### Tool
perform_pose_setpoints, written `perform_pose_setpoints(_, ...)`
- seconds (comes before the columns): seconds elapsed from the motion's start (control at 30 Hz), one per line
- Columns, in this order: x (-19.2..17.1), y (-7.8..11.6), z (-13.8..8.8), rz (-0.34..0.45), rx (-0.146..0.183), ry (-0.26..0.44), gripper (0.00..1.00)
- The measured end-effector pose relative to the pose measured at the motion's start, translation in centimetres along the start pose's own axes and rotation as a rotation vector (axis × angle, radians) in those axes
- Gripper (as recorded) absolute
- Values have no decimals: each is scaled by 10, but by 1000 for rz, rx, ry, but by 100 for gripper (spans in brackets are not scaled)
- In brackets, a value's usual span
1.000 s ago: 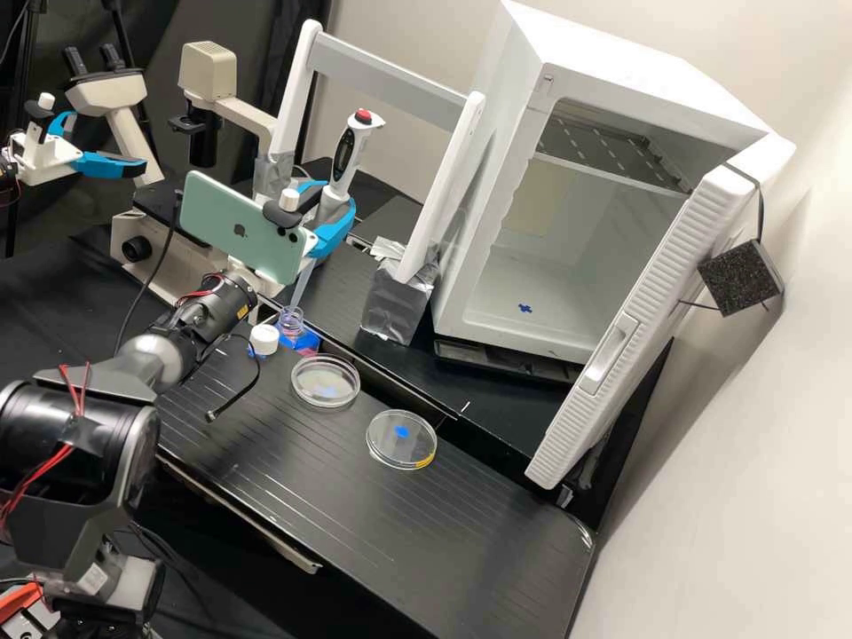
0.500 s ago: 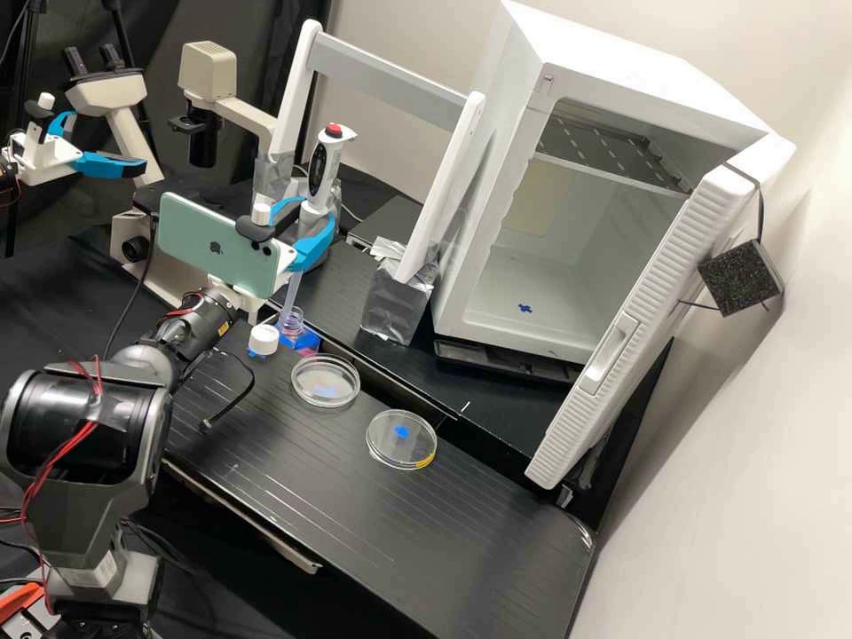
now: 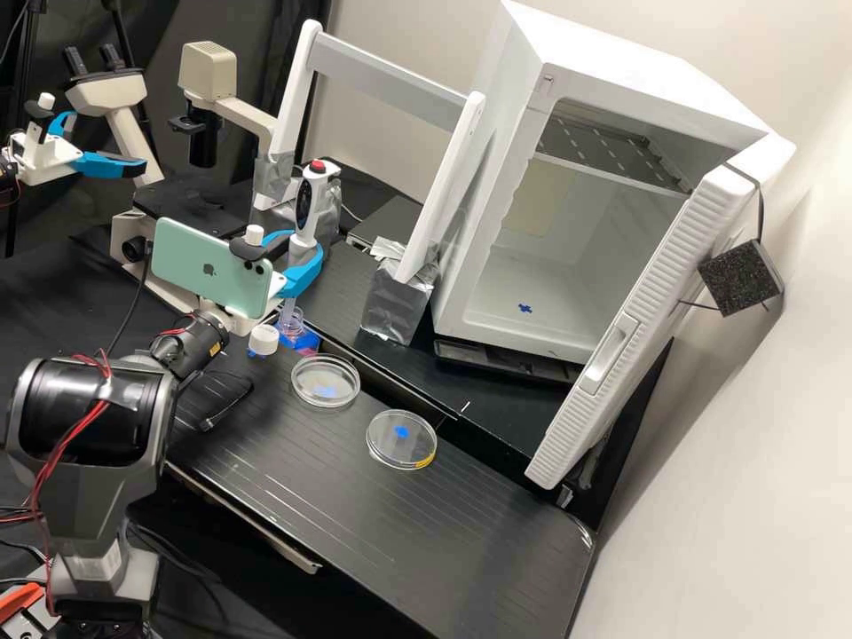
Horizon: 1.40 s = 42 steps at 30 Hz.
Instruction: Use the pipette
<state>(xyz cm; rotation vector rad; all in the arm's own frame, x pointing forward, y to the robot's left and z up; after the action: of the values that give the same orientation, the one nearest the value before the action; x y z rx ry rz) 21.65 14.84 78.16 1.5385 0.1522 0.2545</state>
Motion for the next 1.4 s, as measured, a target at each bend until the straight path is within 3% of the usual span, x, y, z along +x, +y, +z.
perform_pose_setpoints(0.27, 2, -11, 8, -25, -5, -54, 0)
perform_pose_setpoints(0.53, 1, -9, 8, -21, -2, -52, 0)
perform_pose_setpoints(1.0, -7, 20, -6, 67, 46, 5, 0)
perform_pose_setpoints(1.27, -11, 47, -15, 160, 89, 42, 0)
perform_pose_setpoints(1.4, -14, 56, -19, 197, 95, 62, 0)
